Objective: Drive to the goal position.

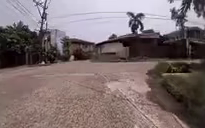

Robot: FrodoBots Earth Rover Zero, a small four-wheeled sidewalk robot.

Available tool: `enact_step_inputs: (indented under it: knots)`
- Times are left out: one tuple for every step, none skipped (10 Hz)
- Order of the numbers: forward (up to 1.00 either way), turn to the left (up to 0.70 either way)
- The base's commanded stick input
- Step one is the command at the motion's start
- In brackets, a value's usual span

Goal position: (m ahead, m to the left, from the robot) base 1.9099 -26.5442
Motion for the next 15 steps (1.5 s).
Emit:
enact_step_inputs:
  knots:
    - [0.70, 0.00]
    - [0.70, -0.01]
    - [0.70, -0.05]
    - [0.70, -0.24]
    - [0.70, -0.35]
    - [0.70, -0.35]
    - [0.70, -0.35]
    - [0.70, -0.27]
    - [0.70, -0.11]
    - [0.70, 0.00]
    - [0.70, 0.00]
    - [0.70, 0.00]
    - [0.70, 0.00]
    - [0.70, 0.00]
    - [0.70, 0.00]
